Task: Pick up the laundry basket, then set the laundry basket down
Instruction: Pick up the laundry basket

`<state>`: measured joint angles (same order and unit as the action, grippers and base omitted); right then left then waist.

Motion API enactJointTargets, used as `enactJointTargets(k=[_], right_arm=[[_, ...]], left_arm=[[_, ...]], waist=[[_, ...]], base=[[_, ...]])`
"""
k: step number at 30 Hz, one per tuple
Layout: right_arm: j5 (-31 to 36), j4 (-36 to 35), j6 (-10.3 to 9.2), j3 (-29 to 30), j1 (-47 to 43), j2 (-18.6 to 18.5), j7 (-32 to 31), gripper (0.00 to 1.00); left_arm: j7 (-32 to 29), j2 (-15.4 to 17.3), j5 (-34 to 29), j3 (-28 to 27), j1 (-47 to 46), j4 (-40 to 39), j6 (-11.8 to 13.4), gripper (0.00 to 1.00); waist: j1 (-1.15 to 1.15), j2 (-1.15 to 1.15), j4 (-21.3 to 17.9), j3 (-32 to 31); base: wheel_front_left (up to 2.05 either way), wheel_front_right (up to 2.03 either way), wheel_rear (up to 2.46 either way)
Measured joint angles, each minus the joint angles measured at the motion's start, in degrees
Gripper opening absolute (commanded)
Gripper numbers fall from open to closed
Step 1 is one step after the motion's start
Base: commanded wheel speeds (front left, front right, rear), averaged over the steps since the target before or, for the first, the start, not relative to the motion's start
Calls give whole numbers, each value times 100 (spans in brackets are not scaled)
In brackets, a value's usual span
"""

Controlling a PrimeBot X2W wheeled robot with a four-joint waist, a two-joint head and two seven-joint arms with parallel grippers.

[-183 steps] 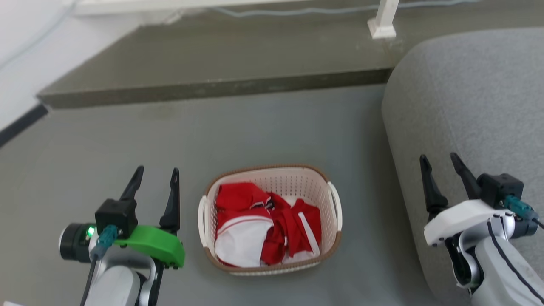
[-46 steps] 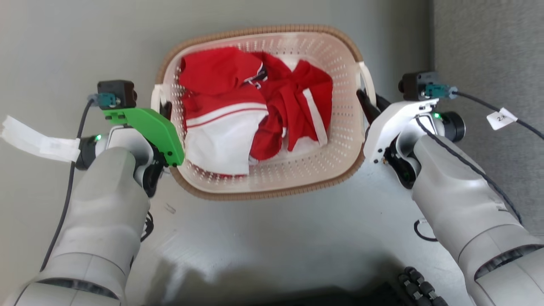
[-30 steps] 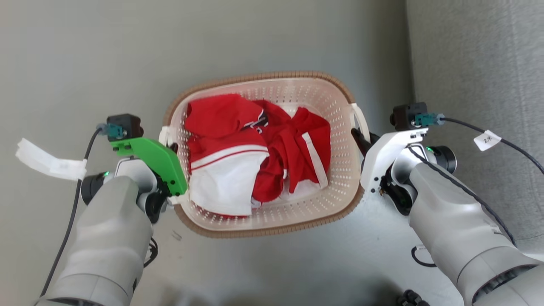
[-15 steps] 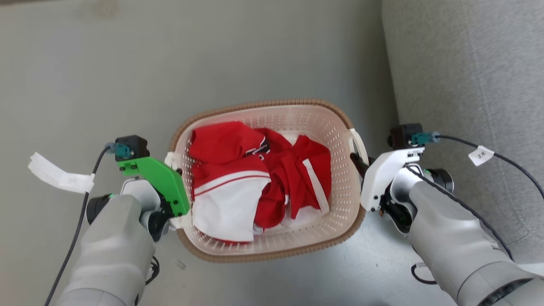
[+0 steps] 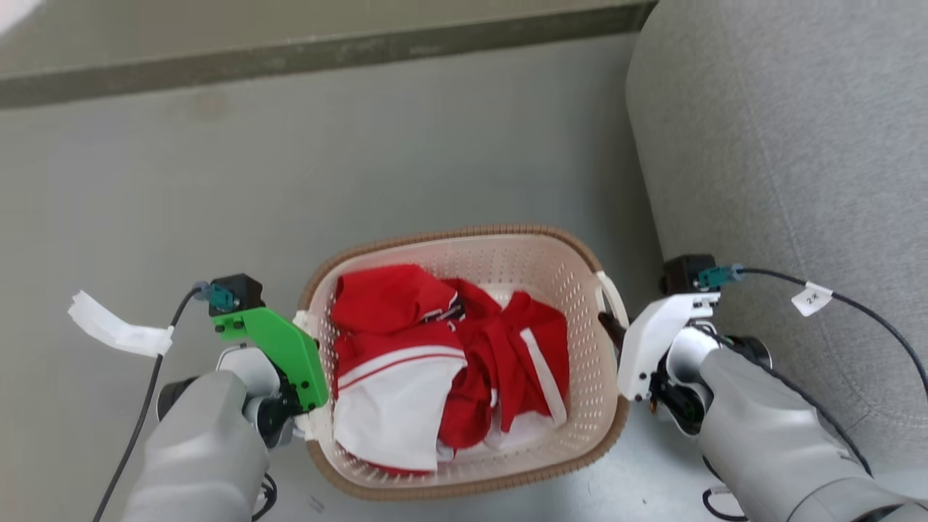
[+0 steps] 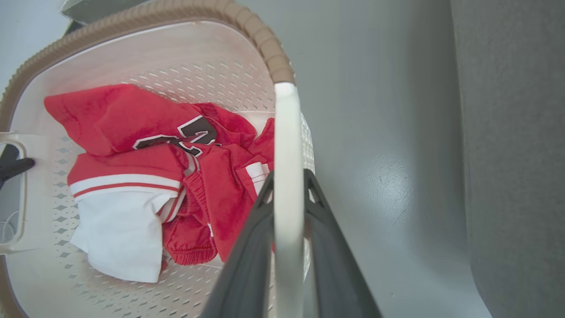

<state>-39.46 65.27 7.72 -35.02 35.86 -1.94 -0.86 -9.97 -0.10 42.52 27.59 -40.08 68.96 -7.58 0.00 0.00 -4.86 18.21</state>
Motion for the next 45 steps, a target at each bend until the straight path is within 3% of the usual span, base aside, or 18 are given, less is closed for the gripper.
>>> enactJointTargets(k=[30, 45], right_arm=[[-472, 145, 0, -349, -666, 20, -553, 0], [-590, 204, 0, -409, -727, 26, -626, 0]], left_arm=[[-594, 4, 509, 180, 836, 82, 0, 0], [-695, 3, 613, 233, 958, 90, 1, 0]], waist=[[0, 0, 6, -1446], [0, 0, -8, -1671]], base=[[0, 0, 0], [0, 0, 0]])
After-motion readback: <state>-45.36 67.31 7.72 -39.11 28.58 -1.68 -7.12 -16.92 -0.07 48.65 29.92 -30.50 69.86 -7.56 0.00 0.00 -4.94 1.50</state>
